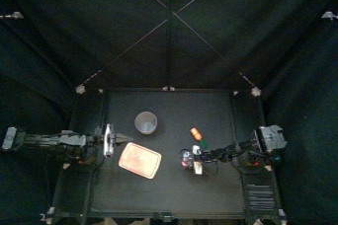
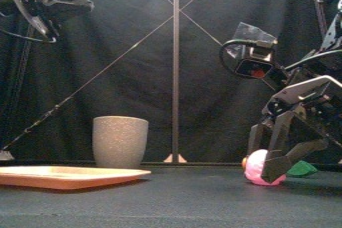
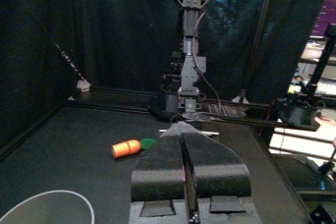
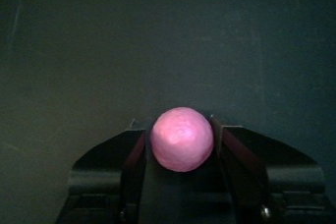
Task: Pick the pink ball then place it on the pink plate
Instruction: Place pink ball on the pink plate
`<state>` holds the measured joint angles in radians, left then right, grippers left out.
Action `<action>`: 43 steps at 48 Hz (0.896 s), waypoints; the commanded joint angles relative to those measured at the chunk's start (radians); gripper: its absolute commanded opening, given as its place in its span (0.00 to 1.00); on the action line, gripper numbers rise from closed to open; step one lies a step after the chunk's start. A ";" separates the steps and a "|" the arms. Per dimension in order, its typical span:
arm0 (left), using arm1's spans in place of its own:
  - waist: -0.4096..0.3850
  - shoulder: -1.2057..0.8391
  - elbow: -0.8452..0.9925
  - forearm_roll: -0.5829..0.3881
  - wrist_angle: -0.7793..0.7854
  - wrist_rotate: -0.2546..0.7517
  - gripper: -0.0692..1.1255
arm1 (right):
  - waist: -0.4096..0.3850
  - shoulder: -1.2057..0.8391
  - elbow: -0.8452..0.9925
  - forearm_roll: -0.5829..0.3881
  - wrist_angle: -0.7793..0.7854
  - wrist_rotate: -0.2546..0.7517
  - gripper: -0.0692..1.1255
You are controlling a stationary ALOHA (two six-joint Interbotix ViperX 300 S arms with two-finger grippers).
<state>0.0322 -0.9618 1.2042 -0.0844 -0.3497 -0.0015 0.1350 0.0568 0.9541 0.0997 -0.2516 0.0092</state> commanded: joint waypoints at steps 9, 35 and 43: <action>0.008 0.005 -0.009 -0.002 -0.009 0.000 0.20 | 0.000 -0.041 -0.083 -0.008 0.020 -0.012 0.54; 0.015 0.006 0.031 -0.011 -0.009 0.000 0.20 | -0.110 0.316 -0.696 -0.077 -0.074 0.002 0.55; 0.029 0.005 0.037 -0.009 -0.008 0.005 0.20 | -0.109 0.425 -0.828 -0.052 0.063 0.003 0.56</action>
<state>0.0522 -0.9618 1.2548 -0.0936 -0.3497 0.0000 0.0245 0.4771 0.1994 0.0353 -0.2470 0.0107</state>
